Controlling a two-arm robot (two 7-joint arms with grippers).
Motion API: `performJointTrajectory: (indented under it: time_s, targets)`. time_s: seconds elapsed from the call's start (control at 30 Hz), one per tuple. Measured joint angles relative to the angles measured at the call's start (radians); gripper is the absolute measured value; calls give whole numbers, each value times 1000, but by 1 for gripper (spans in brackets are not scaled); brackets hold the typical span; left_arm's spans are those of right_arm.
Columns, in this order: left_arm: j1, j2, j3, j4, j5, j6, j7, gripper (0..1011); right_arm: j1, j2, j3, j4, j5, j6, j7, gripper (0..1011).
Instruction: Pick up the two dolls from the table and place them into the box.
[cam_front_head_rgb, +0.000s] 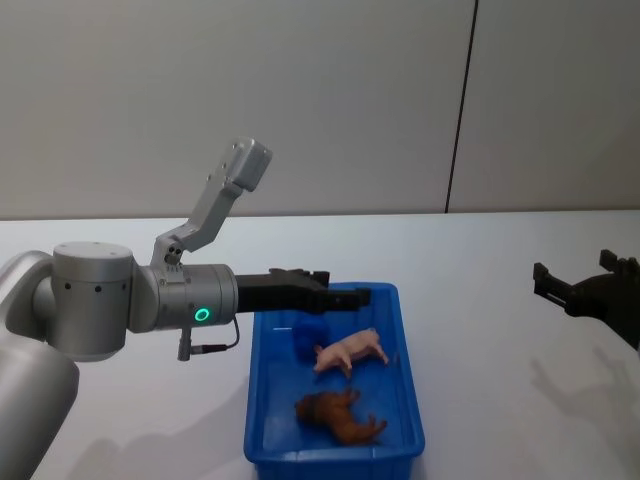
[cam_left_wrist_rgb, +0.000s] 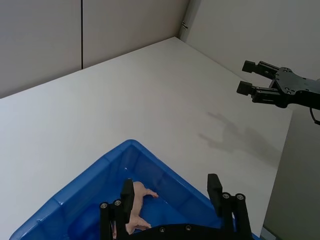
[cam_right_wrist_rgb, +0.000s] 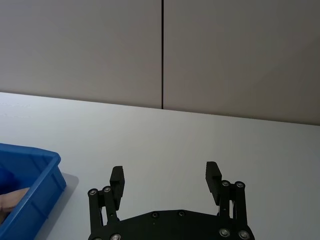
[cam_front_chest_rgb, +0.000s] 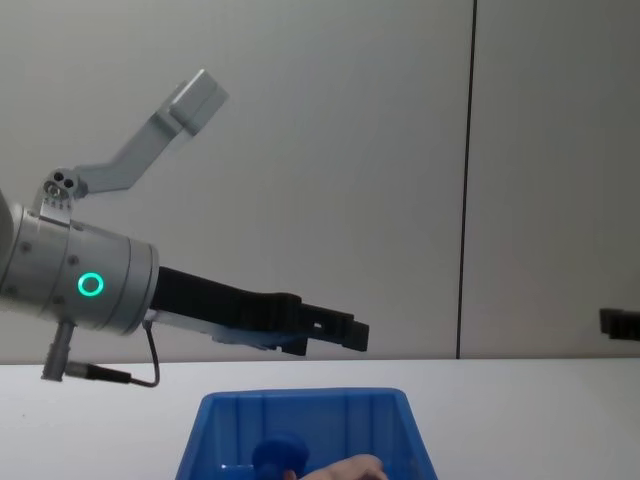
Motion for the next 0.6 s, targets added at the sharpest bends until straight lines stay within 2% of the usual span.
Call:
performJointTrajectory:
  time_s: [0.03, 0.17, 0.33, 0.6]
  targets:
    - [0, 0, 0, -1, 0, -2, 2, 927, 0, 0, 0, 0, 0, 0, 0, 1001]
    - [4, 4, 0, -12, -3, -19, 19, 1001, 0, 0, 0, 0, 0, 0, 0, 1001]
    - [16, 12, -4, -36, -11, -49, 47, 1001, 0, 0, 0, 0, 0, 0, 0, 1001]
    - [47, 32, -16, -94, -28, -127, 120, 1001, 0, 0, 0, 0, 0, 0, 0, 1001]
